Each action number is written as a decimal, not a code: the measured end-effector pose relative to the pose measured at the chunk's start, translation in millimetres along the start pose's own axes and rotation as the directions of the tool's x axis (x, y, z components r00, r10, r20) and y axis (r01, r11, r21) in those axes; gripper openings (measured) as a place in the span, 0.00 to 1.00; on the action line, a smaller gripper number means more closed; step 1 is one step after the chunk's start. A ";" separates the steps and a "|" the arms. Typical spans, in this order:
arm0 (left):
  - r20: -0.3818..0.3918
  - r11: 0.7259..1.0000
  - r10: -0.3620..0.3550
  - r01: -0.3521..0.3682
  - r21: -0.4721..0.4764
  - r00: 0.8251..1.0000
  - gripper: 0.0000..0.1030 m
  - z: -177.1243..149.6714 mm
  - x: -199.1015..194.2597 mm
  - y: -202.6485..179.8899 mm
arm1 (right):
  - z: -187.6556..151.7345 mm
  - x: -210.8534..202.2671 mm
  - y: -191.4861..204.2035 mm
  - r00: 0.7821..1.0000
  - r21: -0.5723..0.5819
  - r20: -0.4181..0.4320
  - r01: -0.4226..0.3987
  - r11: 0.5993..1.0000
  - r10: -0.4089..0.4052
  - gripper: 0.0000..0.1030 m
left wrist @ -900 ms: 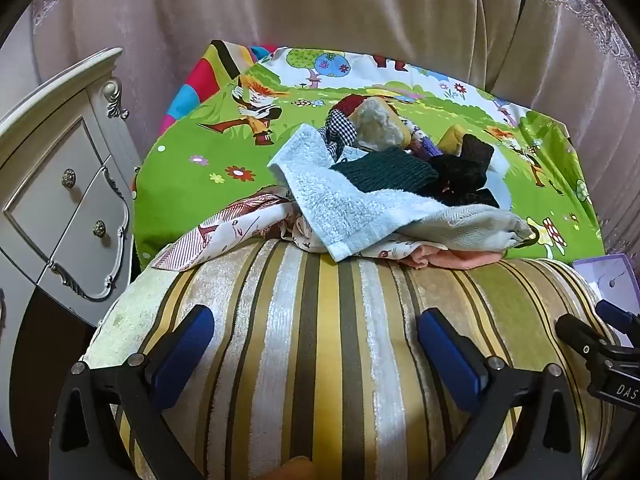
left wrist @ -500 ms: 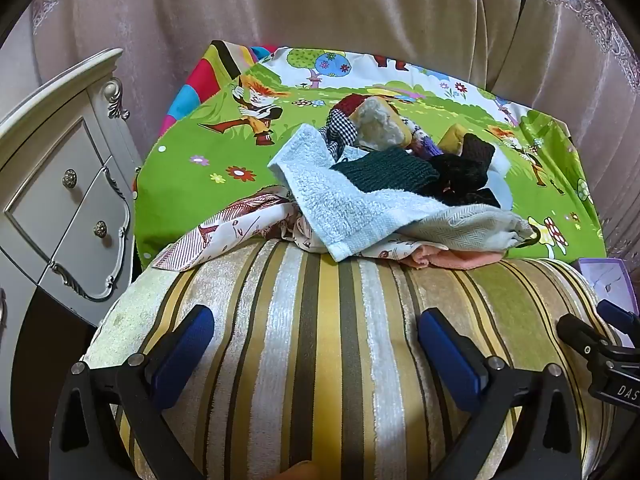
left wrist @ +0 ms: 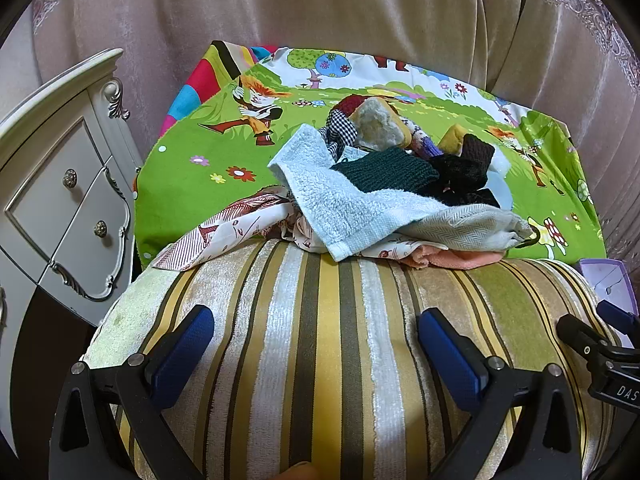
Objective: Organize soft objects
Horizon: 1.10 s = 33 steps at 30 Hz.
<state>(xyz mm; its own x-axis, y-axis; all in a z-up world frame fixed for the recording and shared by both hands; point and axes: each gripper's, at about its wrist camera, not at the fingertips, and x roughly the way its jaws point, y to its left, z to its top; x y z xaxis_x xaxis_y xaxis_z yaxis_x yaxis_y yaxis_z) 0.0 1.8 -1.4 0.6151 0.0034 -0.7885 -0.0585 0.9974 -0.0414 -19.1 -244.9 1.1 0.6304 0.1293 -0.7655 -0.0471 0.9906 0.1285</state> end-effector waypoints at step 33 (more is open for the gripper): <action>0.000 1.000 0.002 -0.002 0.001 1.000 1.00 -0.2 0.1 -0.2 | -4.5 -1.8 1.6 0.999 0.003 0.037 0.009 1.000 -0.009 1.00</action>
<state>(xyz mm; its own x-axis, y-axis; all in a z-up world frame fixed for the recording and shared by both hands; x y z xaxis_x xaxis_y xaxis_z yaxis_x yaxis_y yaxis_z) -0.1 1.6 -1.6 0.6151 0.0050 -0.7884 -0.0588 0.9975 -0.0396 -23.9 -243.3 -0.1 0.6587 0.1189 -0.7429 -0.0397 0.9915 0.1235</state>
